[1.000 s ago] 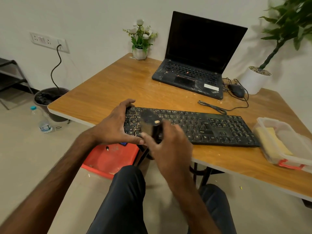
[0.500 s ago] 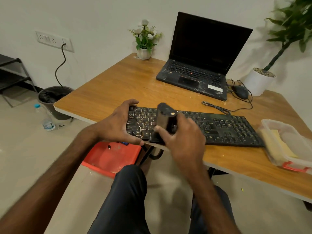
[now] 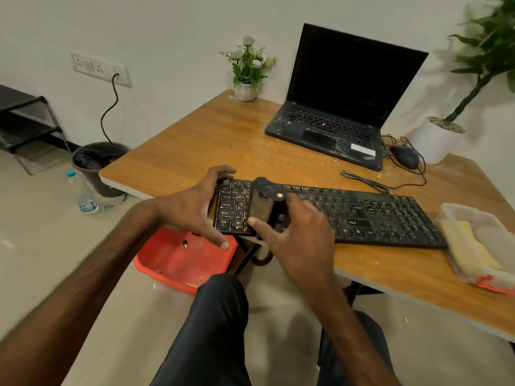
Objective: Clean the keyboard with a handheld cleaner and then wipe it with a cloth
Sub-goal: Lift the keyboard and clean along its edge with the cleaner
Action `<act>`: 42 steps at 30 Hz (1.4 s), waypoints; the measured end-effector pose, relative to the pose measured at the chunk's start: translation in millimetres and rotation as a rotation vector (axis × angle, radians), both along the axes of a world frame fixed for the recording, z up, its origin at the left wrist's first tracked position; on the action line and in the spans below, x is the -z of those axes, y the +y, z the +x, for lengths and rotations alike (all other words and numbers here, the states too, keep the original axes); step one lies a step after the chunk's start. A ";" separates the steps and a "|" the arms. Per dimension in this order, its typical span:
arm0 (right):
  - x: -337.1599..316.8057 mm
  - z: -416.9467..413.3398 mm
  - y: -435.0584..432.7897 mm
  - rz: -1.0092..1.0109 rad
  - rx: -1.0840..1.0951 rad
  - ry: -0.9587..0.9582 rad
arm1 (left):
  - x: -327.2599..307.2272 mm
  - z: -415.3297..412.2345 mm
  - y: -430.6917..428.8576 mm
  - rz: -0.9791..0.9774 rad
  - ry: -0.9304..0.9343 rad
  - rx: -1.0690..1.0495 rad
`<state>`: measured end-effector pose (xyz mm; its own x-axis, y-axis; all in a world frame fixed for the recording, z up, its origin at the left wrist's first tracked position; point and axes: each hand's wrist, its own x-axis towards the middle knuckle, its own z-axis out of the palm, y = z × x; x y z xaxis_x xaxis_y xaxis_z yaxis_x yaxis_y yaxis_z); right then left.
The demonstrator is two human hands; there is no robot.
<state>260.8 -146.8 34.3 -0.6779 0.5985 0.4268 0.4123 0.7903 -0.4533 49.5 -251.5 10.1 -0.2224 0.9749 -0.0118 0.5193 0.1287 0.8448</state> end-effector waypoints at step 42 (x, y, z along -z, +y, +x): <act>12.4 -20.8 -34.8 0.094 0.031 0.066 | 8.7 3.2 0.2 0.099 0.111 -0.030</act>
